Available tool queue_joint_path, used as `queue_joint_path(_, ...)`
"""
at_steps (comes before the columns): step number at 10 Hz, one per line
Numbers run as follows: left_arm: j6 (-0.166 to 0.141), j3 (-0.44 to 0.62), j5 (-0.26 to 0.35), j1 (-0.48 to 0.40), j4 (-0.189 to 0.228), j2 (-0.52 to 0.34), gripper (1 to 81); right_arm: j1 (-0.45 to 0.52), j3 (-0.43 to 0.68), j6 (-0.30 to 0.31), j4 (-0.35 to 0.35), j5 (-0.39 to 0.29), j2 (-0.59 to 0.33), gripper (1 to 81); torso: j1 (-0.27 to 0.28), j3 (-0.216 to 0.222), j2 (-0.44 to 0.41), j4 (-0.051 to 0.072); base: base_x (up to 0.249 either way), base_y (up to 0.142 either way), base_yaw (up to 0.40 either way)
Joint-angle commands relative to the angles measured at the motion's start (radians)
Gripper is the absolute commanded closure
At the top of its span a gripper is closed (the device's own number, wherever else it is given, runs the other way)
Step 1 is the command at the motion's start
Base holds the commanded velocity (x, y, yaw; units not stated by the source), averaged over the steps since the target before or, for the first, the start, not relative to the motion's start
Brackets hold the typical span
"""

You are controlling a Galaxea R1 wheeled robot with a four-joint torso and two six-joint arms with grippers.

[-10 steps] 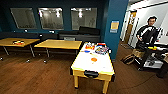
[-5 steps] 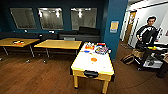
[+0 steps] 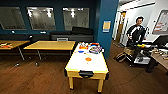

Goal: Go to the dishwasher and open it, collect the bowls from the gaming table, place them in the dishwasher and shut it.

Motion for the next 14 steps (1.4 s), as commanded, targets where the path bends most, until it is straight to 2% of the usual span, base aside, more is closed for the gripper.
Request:
queue_joint_path(1,-0.004,0.012,0.028,-0.048,0.004,-0.017,81.1,0.036,-0.011,0.004,-0.013,-0.037,-0.022,81.1,0.000,0.000,0.000,0.000,0.000,0.000,-0.272)
queue_joint_path(14,-0.004,0.006,0.031,-0.051,0.011,-0.008,81.1,0.030,-0.028,0.003,-0.017,-0.036,-0.010,81.1,0.000,0.000,0.000,0.000,0.000,0.000,-0.311)
